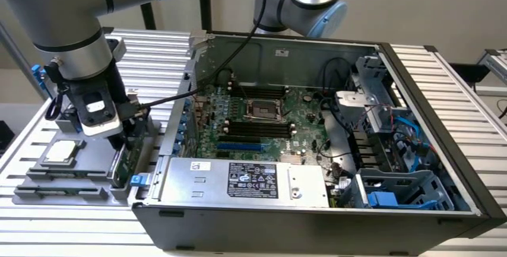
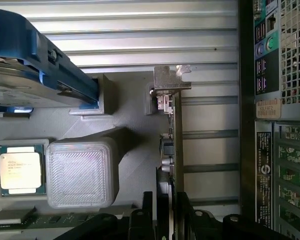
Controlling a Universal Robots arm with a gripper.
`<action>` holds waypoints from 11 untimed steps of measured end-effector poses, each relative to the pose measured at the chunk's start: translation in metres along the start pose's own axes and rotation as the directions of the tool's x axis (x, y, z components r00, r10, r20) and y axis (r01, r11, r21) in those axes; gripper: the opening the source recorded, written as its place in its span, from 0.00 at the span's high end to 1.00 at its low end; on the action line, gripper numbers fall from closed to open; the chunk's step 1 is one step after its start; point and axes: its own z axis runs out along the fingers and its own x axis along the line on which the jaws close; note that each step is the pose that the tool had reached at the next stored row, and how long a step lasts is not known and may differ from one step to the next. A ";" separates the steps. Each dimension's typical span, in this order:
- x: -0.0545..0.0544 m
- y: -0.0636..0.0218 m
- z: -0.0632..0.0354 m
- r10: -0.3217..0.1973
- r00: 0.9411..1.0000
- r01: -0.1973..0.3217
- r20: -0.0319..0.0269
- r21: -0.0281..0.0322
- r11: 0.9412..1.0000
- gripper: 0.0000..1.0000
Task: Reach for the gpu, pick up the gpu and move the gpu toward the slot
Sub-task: 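Pick up the gpu and move the gpu toward the slot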
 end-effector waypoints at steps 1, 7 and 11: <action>0.000 0.0000 0.0000 0.000 1.000 0.000 0.000 0.000 1.000 0.67; 0.000 0.0000 0.0000 0.000 1.000 0.000 -0.001 0.000 1.000 0.74; 0.000 0.0000 0.0000 0.000 1.000 0.000 -0.004 0.000 1.000 0.74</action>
